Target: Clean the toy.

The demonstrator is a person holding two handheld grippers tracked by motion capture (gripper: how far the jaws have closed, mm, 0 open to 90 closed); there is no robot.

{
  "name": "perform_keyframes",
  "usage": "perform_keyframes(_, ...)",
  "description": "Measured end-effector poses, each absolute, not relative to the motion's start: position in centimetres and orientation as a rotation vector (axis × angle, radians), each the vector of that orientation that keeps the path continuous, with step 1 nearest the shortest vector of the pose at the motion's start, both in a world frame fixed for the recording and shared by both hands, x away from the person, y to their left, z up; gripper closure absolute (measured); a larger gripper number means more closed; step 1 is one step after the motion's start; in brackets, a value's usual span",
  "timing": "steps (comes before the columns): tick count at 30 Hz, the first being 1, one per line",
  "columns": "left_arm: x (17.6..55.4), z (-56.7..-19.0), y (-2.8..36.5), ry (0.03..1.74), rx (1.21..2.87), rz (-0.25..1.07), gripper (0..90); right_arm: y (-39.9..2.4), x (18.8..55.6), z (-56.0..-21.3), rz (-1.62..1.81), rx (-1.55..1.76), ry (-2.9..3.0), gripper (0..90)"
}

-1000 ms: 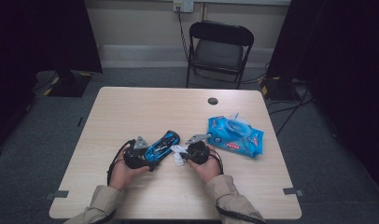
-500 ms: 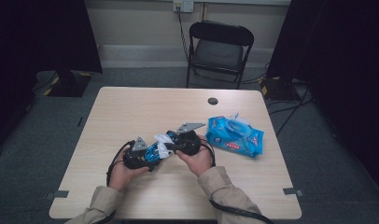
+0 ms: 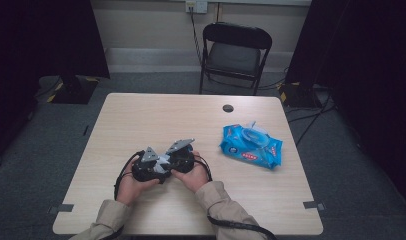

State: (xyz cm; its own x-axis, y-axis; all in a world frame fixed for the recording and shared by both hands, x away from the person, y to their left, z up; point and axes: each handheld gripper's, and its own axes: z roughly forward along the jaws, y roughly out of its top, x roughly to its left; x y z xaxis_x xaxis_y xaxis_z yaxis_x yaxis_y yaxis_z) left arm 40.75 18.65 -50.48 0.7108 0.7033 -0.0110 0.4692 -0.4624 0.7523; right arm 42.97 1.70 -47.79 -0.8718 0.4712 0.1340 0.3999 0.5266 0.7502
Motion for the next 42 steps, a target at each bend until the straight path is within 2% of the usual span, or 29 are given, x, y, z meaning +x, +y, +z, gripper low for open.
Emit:
perform_keyframes(22, 40.7, -50.5, 18.6, 0.892, 2.146, 0.376, 25.3, -2.0, 45.6, -46.9, 1.280, 1.010, 2.479, 83.6)
perform_keyframes(42, 40.7, -50.5, 18.7, 0.888, 2.155, 0.374, 25.3, -4.0, 48.2, -47.3, 1.252, 1.071, 2.405, 83.6)
